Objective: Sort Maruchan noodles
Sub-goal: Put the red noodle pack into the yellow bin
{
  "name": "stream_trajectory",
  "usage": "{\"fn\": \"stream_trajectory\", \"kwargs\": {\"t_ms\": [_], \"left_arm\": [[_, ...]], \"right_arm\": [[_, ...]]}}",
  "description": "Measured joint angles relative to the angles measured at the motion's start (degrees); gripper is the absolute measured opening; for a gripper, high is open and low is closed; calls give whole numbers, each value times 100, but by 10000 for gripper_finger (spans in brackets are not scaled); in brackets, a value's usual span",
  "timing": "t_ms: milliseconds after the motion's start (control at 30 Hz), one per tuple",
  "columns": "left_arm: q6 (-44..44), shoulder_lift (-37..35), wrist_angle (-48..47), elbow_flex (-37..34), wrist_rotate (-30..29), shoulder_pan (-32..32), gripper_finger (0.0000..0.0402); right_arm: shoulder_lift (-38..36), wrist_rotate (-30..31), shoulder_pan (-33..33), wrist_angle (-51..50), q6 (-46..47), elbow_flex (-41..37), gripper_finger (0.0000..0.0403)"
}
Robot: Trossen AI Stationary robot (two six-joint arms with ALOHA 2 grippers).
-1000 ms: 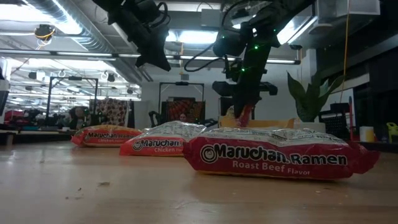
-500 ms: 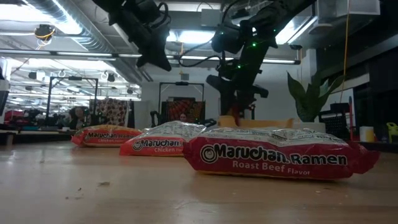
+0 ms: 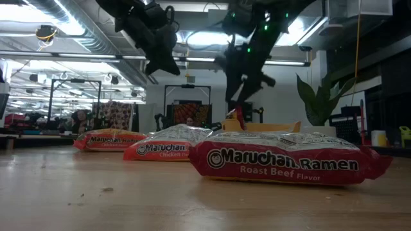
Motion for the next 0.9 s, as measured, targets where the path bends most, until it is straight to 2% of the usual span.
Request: {"fn": "stream_trajectory", "kwargs": {"t_ms": [133, 233, 300, 433, 567, 700, 900], "left_arm": [[559, -1, -1065, 0, 1226, -48, 0], [1317, -5, -1730, -147, 1417, -264, 0], [1349, -5, -1581, -411, 1653, -441, 0], [824, -6, -421, -999, 2374, -842, 0], [-63, -6, 1356, -1509, 2391, -1331, 0], [-782, 109, 2744, -1674, 2275, -1729, 0], [-883, 836, 3348, -1543, 2256, -2346, 0]], "right_arm": [[-288, -929, 158, -374, 103, 212, 184], [-443, -1201, 530, -513, 388, 140, 184], [-527, -1244, 847, -713, 641, 41, 184], [-650, -1120, 1592, -940, 1702, -274, 184], [-723, -790, 2363, -1019, 3117, -612, 184], [-717, -596, 3014, -1000, 4603, -920, 184], [-710, -279, 3694, -794, 6223, -1327, 184]]}}
